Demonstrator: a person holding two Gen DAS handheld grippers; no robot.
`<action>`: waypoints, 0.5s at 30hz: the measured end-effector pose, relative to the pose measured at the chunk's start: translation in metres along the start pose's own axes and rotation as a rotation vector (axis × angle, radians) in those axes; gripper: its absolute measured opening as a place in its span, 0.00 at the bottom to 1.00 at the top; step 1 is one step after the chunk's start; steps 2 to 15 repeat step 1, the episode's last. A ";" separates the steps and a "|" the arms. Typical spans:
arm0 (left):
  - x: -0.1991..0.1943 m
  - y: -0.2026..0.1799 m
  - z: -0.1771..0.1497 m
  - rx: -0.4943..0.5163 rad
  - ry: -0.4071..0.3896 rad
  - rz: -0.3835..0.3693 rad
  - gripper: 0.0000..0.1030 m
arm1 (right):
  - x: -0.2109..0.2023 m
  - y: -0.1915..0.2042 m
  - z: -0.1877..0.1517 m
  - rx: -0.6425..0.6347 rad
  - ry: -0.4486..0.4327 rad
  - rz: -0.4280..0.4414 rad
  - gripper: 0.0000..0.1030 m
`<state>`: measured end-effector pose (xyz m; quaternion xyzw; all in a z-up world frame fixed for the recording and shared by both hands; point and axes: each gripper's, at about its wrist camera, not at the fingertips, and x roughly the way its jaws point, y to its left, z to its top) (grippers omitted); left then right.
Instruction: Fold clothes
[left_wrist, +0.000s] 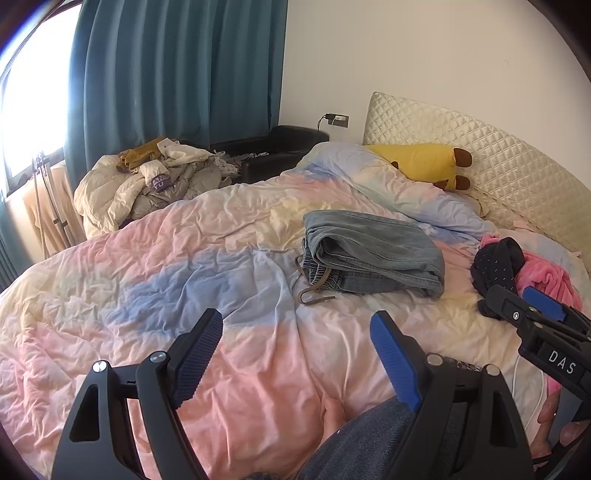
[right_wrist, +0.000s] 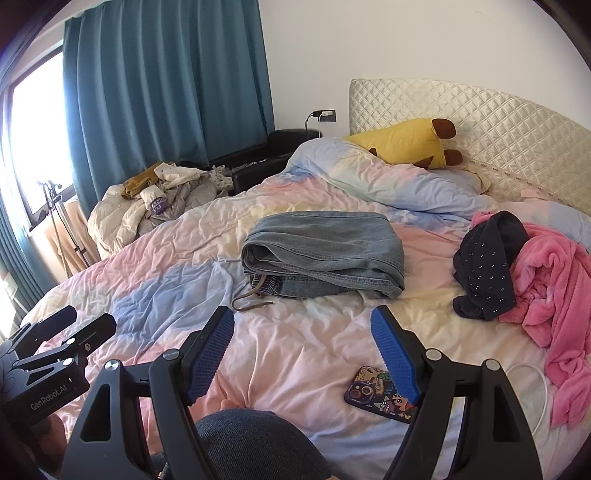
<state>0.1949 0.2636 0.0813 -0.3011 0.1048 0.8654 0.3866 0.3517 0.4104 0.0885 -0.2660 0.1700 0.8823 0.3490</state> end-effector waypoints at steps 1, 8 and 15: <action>0.000 -0.001 0.000 0.003 -0.001 -0.001 0.81 | -0.001 0.000 0.000 0.000 -0.001 0.000 0.75; 0.000 -0.001 0.000 0.003 -0.001 -0.001 0.81 | -0.001 0.000 0.000 0.000 -0.001 0.000 0.75; 0.000 -0.001 0.000 0.003 -0.001 -0.001 0.81 | -0.001 0.000 0.000 0.000 -0.001 0.000 0.75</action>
